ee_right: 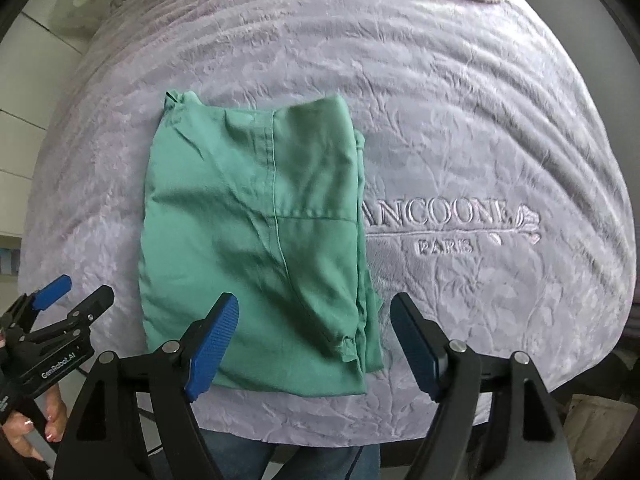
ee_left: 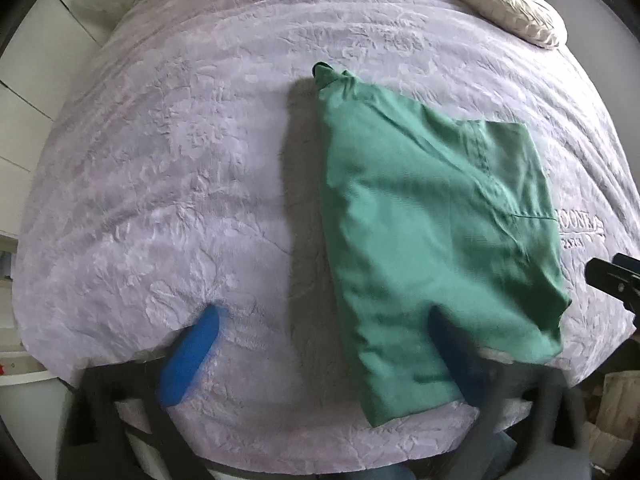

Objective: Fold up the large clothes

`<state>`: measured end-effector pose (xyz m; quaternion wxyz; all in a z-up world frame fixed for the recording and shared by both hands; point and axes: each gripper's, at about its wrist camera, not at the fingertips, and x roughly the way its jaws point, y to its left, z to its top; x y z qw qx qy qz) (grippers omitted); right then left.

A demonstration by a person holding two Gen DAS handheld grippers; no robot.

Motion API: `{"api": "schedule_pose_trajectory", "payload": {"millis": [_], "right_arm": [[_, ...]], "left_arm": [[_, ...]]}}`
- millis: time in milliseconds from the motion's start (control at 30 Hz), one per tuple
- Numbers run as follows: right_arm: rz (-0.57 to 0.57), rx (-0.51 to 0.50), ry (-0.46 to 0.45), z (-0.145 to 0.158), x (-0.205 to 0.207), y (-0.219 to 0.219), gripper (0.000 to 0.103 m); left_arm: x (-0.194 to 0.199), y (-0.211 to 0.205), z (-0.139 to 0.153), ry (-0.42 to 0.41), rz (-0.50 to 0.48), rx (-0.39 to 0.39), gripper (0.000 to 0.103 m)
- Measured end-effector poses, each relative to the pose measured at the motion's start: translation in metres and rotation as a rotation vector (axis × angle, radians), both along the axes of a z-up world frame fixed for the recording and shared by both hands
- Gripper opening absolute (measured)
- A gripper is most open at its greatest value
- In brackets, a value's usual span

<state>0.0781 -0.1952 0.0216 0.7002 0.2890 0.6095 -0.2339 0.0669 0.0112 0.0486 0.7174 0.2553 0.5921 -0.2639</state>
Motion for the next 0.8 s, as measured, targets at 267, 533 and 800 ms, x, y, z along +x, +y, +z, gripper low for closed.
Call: {"api": "schedule_pose_trajectory", "payload": {"millis": [267, 533, 800], "right_arm": [[-0.002, -0.046, 0.02, 0.0017, 0.0036, 0.0035, 0.103], [0.0, -0.049, 0.028, 0.0001, 0.005, 0.0047, 0.103], [-0.001, -0.051, 0.028, 0.0008, 0.0046, 0.0047, 0.103]], "left_arm": [[-0.0074, -0.0058, -0.002, 0.026, -0.021, 0.002, 0.103], [-0.0065, -0.0066, 0.0036, -0.001, 0.004, 0.019, 0.103], [-0.0095, -0.0083, 0.0042, -0.001, -0.005, 0.021, 0.103]]}}
